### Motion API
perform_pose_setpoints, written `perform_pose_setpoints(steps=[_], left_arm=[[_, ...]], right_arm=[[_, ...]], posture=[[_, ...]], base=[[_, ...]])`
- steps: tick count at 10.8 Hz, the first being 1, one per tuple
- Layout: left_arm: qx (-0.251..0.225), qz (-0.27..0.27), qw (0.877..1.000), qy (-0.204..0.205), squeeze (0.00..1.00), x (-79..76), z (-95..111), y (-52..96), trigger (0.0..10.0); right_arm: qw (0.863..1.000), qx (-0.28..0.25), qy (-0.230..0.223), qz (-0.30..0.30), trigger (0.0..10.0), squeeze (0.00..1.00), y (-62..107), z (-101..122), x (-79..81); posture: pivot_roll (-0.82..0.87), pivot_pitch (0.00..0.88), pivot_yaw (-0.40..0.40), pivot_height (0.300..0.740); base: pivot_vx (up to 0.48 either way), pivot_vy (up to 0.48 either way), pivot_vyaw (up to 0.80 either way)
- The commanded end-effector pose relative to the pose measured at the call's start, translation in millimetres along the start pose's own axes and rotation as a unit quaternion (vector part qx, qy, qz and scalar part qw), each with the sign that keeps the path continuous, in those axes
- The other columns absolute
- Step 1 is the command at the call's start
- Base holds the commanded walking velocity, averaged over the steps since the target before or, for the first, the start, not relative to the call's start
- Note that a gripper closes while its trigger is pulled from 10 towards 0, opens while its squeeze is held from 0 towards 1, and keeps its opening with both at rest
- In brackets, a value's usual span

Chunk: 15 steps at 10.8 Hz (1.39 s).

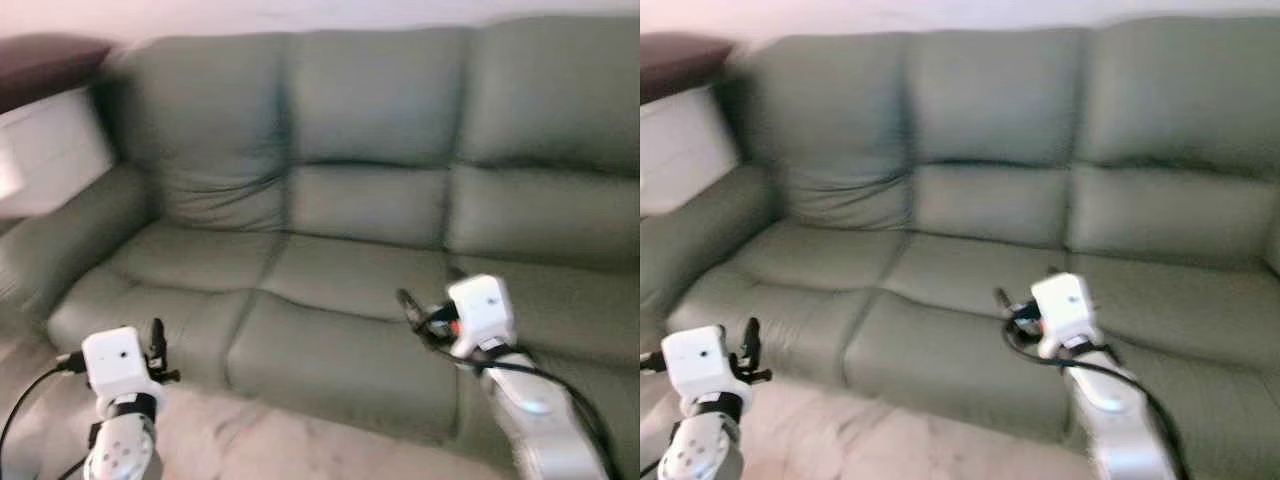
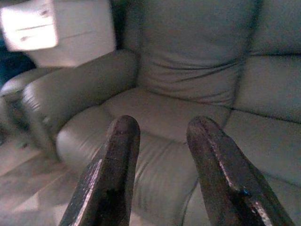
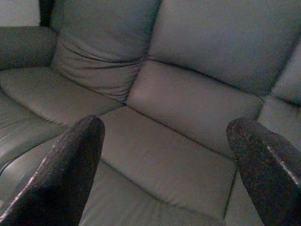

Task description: Move the pillow to the sofa

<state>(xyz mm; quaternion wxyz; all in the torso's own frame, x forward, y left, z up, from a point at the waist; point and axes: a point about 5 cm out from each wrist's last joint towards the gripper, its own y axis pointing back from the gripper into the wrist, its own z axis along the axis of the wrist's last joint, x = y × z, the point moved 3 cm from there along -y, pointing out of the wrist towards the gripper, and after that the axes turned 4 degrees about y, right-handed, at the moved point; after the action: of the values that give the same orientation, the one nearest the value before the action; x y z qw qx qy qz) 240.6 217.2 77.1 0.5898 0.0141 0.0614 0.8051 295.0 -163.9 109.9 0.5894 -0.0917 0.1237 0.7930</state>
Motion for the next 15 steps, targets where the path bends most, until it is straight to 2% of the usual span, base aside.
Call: perform_pose_setpoints(steps=[1, 2, 4, 7, 8, 9, 10, 12, 15], left_arm=[[-0.008, 0.021, 1.000, -0.009, 0.00, 7.9, 3.8, -0.5, 10.0], [-0.010, 0.030, 0.999, 0.007, 0.00, 11.2, 2.3, 3.0, 10.0], [-0.012, 0.048, 0.999, -0.009, 0.00, 14.8, 1.7, 4.4, 10.0], [-0.023, 0.068, 0.997, -0.002, 0.00, 19.6, 3.7, 7.2, 10.0], [-0.023, 0.088, 0.996, 0.001, 0.00, 23.3, 0.7, 8.0, 10.0], [-0.027, 0.079, 0.996, -0.005, 0.00, 21.7, 3.5, 2.3, 10.0], [-0.029, 0.067, 0.997, -0.016, 0.00, 20.7, 7.0, -3.8, 10.0], [-0.037, 0.059, 0.997, -0.026, 0.00, 26.1, 14.6, -13.6, 10.0], [-0.031, 0.048, 0.998, -0.033, 0.00, 23.7, 13.3, -18.6, 10.0]], right_arm=[[1.000, -0.014, -0.004, 0.019, 10.0, 0.00, -5.9, 7.0, 9.4], [0.999, -0.017, -0.001, 0.027, 10.0, 0.00, -8.5, 8.2, 10.4], [0.998, -0.022, -0.012, 0.051, 10.0, 0.00, -13.4, 9.8, 16.0], [0.993, -0.034, -0.008, 0.109, 10.0, 0.00, -29.6, 19.3, 26.3], [0.989, -0.046, -0.007, 0.140, 10.0, 0.00, -34.5, 23.1, 34.2], [0.989, -0.046, -0.010, 0.142, 10.0, 0.00, -37.1, 23.1, 37.4], [0.990, -0.045, -0.009, 0.136, 10.0, 0.00, -37.3, 22.8, 37.9], [0.992, -0.057, -0.020, 0.109, 10.0, 0.00, -34.5, 22.5, 38.8], [0.998, -0.052, -0.014, 0.026, 10.0, 0.00, -33.6, 16.7, 24.1]], posture=[[-0.19, 0.010, 0.046, 0.740], [-0.18, 0.008, 0.037, 0.740], [-0.17, 0.007, 0.016, 0.740], [-0.13, 0.000, -0.034, 0.740], [-0.13, 0.000, -0.023, 0.740], [-0.14, 0.000, 0.010, 0.740], [-0.15, 0.000, 0.032, 0.740], [-0.17, 0.000, 0.062, 0.740], [-0.18, 0.000, 0.086, 0.740]], base=[[0.000, 0.000, 0.80], [0.000, 0.000, 0.80], [0.000, 0.000, 0.80], [0.000, 0.000, 0.45], [0.000, 0.000, 0.00], [0.000, 0.000, 0.00], [0.000, 0.000, 0.00], [0.000, 0.000, 0.80], [0.000, 0.000, 0.80]])
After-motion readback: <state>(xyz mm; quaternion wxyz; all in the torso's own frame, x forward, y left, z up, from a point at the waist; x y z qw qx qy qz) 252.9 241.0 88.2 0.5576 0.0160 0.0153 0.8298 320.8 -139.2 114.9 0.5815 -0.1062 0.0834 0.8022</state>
